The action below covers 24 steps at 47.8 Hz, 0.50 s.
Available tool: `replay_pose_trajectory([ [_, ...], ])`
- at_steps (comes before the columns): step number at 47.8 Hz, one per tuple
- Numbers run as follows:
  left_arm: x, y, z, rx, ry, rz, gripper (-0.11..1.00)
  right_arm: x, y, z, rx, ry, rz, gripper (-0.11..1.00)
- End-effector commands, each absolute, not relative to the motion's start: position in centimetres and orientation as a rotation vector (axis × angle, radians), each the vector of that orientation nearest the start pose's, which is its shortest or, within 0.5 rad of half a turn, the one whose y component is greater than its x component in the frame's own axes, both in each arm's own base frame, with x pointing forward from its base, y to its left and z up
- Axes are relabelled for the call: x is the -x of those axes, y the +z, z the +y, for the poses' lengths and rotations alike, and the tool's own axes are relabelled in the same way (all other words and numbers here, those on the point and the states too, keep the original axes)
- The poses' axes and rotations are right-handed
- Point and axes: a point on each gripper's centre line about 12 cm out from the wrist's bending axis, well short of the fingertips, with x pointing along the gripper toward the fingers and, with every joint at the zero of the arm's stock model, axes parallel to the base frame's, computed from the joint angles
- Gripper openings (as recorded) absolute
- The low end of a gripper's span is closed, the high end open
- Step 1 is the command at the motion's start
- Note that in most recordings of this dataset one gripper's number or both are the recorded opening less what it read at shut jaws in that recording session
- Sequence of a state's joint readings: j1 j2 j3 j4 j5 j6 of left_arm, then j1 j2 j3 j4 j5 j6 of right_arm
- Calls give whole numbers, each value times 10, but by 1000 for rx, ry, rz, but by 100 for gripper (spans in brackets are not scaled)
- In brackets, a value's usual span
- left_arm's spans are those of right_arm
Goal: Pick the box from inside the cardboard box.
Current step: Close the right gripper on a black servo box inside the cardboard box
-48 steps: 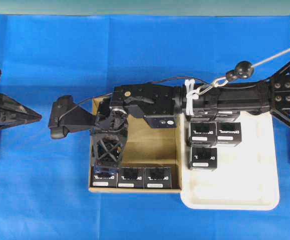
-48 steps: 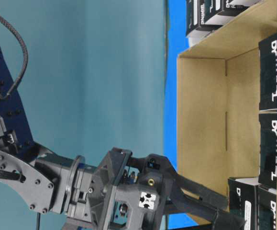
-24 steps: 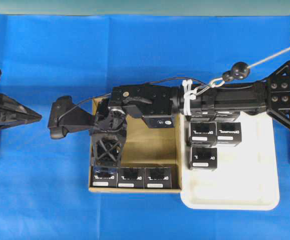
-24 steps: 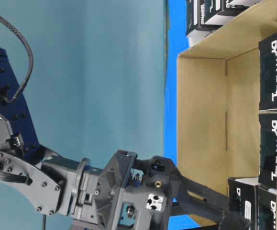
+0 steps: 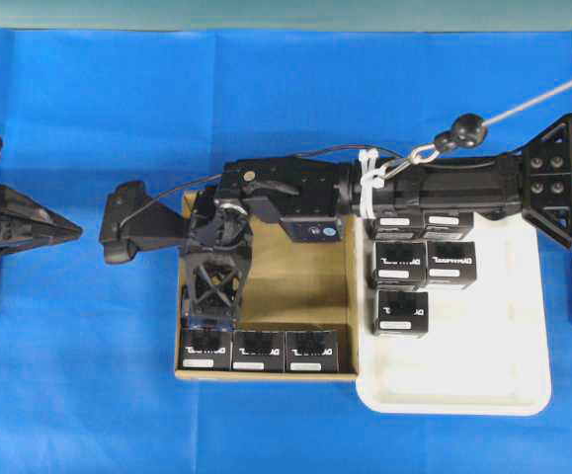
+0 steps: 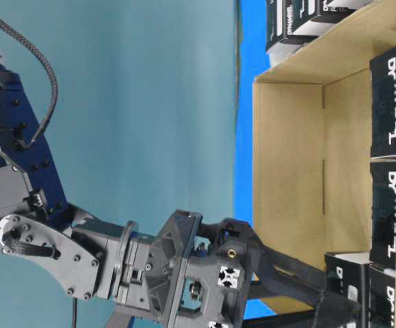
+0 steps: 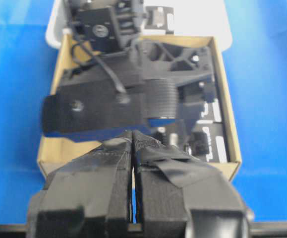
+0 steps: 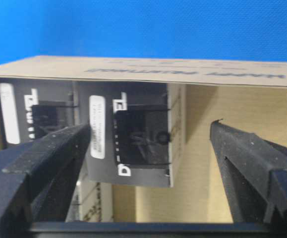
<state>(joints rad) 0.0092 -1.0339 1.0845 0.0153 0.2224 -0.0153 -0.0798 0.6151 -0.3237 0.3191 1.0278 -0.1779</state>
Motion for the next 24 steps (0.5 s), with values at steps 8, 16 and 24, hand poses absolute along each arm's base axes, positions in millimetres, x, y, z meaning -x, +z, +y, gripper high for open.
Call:
replay_pose_trajectory([
  [8,-188,289,2,1,14,262,-2,-540,139,-26,-203,144,1281,95],
  [16,-188,289,3,2,17,262,-2,-540,139,-34,-183,149,1278,95],
  [24,-188,290,3,2,19,261,-2,-539,138,-41,-179,148,1278,95],
])
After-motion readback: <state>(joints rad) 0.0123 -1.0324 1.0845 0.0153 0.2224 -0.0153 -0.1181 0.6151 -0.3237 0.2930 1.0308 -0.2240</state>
